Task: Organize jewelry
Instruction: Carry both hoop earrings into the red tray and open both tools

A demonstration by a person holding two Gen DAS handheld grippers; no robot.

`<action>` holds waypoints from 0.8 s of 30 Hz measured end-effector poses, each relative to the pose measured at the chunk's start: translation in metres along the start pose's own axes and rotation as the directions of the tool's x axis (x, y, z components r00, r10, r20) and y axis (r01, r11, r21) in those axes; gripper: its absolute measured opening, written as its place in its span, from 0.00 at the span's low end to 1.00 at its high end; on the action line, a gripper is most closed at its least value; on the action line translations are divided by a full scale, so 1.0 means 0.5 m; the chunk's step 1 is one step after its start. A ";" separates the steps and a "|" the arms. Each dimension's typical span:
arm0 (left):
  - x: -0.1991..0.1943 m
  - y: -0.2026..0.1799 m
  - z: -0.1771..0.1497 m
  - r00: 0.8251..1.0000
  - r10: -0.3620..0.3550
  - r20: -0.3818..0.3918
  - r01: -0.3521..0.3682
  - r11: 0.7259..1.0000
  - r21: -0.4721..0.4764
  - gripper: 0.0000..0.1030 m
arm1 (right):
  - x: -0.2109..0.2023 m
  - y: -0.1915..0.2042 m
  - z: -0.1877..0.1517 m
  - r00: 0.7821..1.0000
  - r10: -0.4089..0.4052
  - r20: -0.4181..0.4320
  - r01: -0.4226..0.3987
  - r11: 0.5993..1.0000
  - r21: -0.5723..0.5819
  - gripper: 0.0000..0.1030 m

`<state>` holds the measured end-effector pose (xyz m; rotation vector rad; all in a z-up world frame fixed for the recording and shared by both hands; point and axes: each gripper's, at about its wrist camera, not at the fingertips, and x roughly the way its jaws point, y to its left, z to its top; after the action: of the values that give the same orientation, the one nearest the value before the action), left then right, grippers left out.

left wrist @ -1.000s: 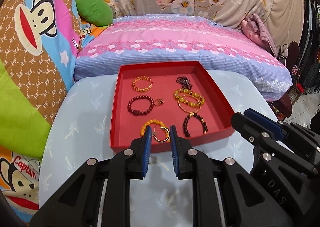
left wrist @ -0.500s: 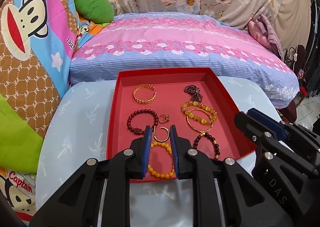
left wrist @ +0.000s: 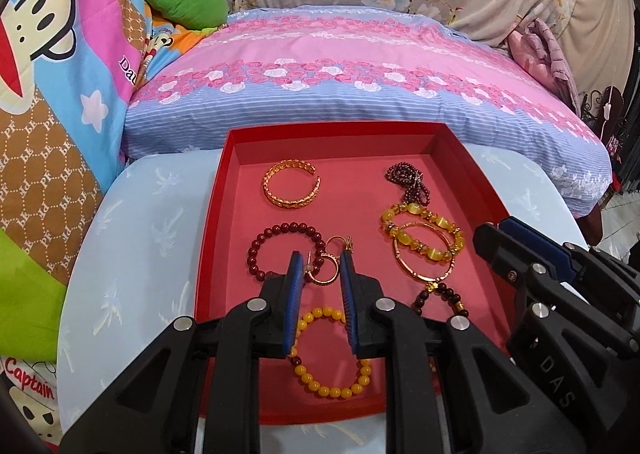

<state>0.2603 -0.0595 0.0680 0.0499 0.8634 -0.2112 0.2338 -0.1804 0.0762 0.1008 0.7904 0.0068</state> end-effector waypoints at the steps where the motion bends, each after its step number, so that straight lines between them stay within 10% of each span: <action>1: 0.004 -0.001 0.001 1.000 0.001 -0.002 -0.001 1.000 0.000 0.18 | 0.004 0.000 0.001 1.000 -0.001 -0.001 0.001 1.000 0.000 0.17; 24: 0.068 0.007 0.011 0.999 0.017 -0.041 -0.018 1.000 -0.010 0.18 | 0.069 -0.004 0.008 0.999 -0.018 -0.038 0.018 1.000 -0.006 0.17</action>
<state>0.2866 -0.0624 0.0454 0.0518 0.9043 -0.1897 0.2608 -0.1812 0.0543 0.0882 0.8290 -0.0062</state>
